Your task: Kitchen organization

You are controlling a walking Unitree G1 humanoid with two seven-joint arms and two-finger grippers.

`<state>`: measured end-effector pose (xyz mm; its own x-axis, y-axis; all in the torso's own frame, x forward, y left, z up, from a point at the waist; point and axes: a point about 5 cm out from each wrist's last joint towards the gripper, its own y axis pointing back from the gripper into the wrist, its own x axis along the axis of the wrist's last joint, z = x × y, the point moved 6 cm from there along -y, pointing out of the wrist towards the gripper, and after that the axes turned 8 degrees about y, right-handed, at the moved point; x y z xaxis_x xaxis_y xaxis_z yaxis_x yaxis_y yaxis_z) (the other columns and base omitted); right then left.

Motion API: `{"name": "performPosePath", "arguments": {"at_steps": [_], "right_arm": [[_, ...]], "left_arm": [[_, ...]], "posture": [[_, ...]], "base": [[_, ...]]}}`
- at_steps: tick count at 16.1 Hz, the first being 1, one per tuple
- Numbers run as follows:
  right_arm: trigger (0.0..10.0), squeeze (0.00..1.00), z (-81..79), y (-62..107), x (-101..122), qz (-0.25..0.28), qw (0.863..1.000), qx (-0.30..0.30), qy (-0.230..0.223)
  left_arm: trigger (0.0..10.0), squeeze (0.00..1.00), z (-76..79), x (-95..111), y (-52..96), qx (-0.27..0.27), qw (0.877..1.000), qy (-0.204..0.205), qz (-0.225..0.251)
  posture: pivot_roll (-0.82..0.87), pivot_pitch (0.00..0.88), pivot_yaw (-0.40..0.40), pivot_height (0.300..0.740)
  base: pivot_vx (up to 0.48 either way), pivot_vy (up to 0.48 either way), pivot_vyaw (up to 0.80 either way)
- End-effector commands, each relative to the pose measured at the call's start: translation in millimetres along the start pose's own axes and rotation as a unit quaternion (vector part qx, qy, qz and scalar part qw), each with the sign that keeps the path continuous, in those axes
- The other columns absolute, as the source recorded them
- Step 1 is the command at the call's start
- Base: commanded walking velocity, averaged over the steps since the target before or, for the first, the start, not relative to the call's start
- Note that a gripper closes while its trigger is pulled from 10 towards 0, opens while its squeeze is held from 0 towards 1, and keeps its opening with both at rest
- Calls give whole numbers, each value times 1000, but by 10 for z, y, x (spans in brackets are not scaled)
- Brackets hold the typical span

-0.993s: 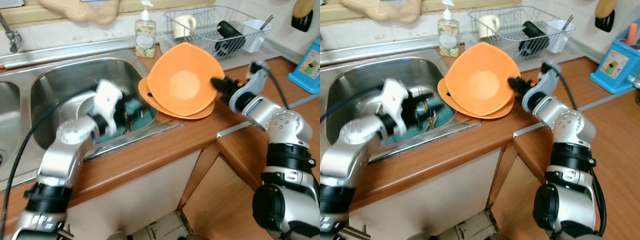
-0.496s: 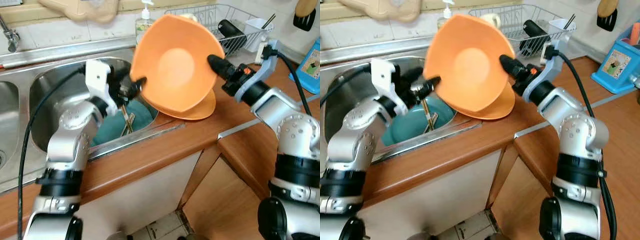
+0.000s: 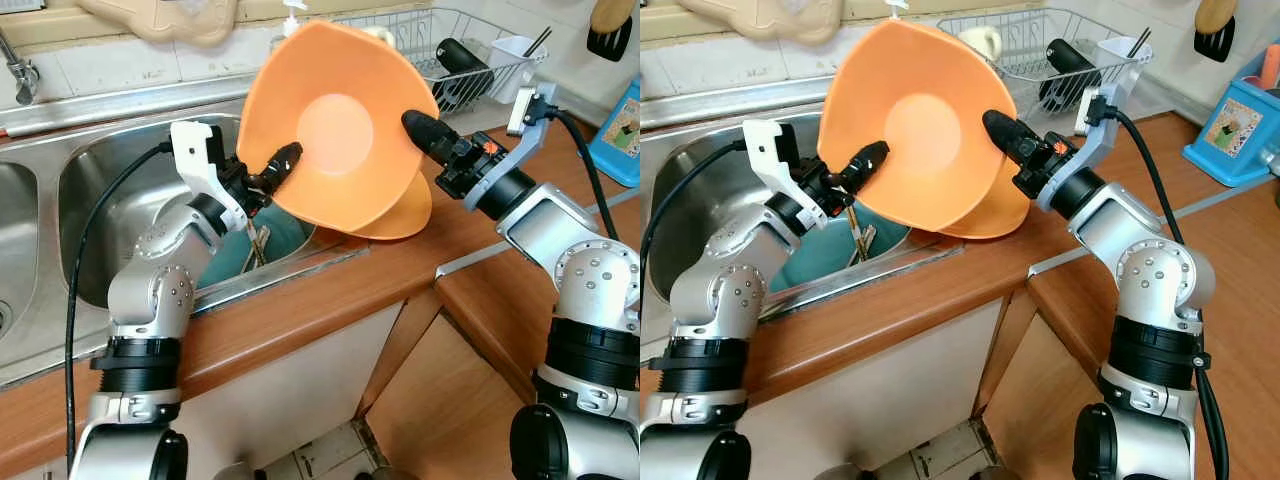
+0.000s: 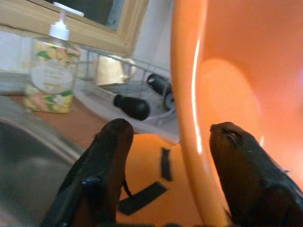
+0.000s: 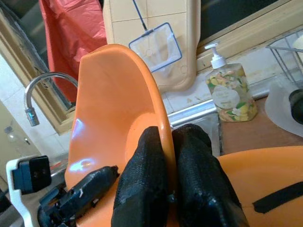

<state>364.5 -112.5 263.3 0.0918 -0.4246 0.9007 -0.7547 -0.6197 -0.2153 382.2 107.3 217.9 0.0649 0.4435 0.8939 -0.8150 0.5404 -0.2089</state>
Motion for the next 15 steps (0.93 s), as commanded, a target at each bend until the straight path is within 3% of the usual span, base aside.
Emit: {"name": "performPosePath", "arguments": {"at_steps": [1,4,8,15], "right_arm": [[0,0,-100,6,145,29,999,23,4],[0,0,-31,13,155,32,999,5,-1],[0,0,77,41,184,38,999,-21,-2],[0,0,74,45,190,36,999,-22,4]], "left_arm": [[0,0,19,-31,18,-8,1000,14,-3],[0,0,61,29,53,-25,998,60,18],[0,0,147,-32,83,-51,995,90,8],[0,0,154,-45,75,-50,994,100,7]], "posture": [[-215,0,4,740],[-215,0,4,740],[-219,0,9,740],[-218,0,9,740]], "base": [[0,0,0],[0,0,0],[0,0,0],[0,0,0]]}}
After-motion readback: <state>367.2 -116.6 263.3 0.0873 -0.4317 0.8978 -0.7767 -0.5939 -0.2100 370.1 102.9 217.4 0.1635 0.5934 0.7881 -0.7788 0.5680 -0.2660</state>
